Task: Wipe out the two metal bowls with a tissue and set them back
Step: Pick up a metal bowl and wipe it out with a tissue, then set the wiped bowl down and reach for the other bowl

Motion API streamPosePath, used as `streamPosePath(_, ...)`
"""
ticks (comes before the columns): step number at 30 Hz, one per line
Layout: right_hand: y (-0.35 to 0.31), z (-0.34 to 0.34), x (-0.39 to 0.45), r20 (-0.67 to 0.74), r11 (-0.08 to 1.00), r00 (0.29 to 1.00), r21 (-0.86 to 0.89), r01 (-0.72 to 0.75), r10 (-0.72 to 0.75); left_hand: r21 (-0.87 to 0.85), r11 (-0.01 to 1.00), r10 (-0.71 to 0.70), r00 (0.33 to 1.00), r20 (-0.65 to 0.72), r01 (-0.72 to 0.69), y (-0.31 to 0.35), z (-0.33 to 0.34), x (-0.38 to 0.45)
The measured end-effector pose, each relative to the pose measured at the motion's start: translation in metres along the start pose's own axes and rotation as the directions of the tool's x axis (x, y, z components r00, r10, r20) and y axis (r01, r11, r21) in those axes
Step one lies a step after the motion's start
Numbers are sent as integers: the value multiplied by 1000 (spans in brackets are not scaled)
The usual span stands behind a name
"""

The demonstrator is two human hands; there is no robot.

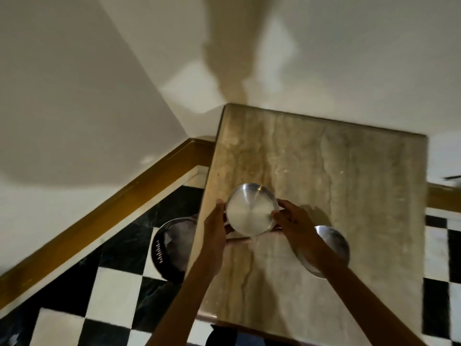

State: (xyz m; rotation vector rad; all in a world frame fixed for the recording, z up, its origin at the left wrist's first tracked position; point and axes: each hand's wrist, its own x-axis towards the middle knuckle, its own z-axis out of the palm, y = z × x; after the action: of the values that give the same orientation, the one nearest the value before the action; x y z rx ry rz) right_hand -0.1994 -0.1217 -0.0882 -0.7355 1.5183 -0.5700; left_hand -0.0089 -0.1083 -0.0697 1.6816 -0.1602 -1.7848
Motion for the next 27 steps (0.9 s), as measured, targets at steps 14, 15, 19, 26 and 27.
streamPosePath(14,-37,-108,84,-217,1000,976,11,-26,28,253,917,338,938,-80,-309,18,159,83)
streamPosePath(15,-37,-107,86,-227,1000,974,15,-22,25,262,915,339,937,-82,-308,20,161,84)
streamPosePath(19,-46,-110,85,-264,999,964,-3,37,-37,245,910,361,929,-79,-333,27,166,84)
streamPosePath(26,-4,-148,31,-372,969,922,-248,14,-109,240,926,333,931,-152,-292,-5,147,63)
streamPosePath(27,5,-149,18,-380,944,915,-330,2,-135,273,926,309,939,-152,-261,-19,142,56)
